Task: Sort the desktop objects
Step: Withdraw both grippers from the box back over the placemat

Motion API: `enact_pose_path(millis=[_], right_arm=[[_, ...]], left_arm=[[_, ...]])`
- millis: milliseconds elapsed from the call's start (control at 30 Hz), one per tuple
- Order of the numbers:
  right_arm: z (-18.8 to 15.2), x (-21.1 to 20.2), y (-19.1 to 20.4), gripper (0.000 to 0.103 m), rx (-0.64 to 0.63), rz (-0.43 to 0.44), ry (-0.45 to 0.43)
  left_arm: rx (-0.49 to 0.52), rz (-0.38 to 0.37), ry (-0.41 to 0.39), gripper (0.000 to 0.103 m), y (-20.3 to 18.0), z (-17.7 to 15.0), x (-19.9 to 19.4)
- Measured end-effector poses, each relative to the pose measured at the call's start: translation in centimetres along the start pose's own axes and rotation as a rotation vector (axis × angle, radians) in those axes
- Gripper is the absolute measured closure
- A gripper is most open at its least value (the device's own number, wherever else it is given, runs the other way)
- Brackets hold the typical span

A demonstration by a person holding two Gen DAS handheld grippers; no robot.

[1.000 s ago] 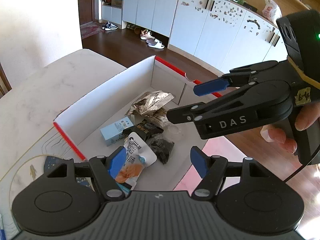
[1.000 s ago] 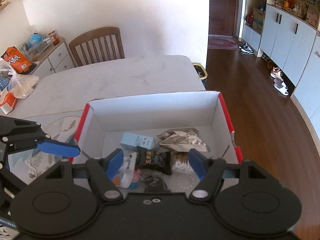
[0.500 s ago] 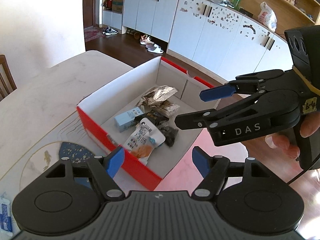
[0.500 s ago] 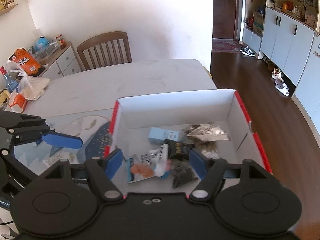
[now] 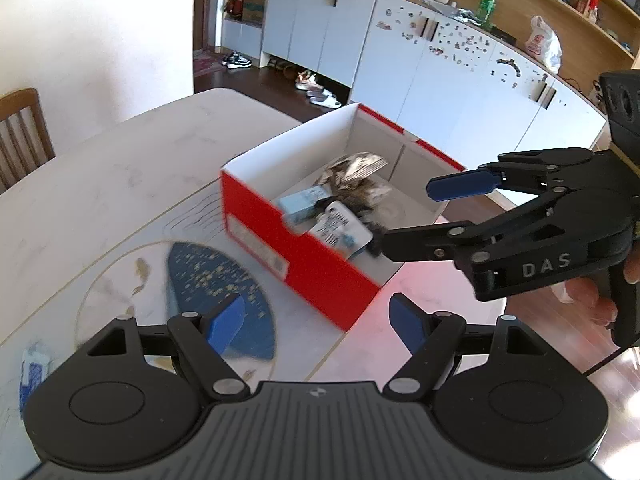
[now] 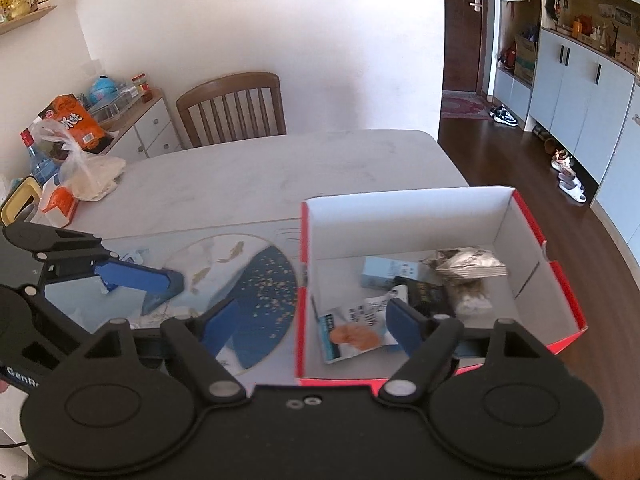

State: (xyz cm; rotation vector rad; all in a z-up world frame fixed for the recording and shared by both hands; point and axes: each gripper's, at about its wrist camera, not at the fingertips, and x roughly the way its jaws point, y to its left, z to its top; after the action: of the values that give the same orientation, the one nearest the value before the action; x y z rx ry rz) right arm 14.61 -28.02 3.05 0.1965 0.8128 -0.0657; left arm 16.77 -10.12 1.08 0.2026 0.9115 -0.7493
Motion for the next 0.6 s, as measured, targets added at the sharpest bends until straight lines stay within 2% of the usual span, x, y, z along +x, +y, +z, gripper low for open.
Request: enact_pose_path(millis=[300,367,600], right_arm=[[-0.4,0.8,4.0,0.018,-0.019,0.028,0.01],[-0.4,1.1,4.9,0.018,-0.025,0.034,0.013],[-0.6,2.1,7.6,0.011,-0.047,0.058,0.014]], left_arm=[[-0.038,0.039,0.0,0.023,3.8,-2.4,-2.1],[-0.039,0.049,0.002,0.02,4.6,-2.9,-2.5],[-0.084,0.084,0.023,0.018,7.9,-4.5,-3.0]])
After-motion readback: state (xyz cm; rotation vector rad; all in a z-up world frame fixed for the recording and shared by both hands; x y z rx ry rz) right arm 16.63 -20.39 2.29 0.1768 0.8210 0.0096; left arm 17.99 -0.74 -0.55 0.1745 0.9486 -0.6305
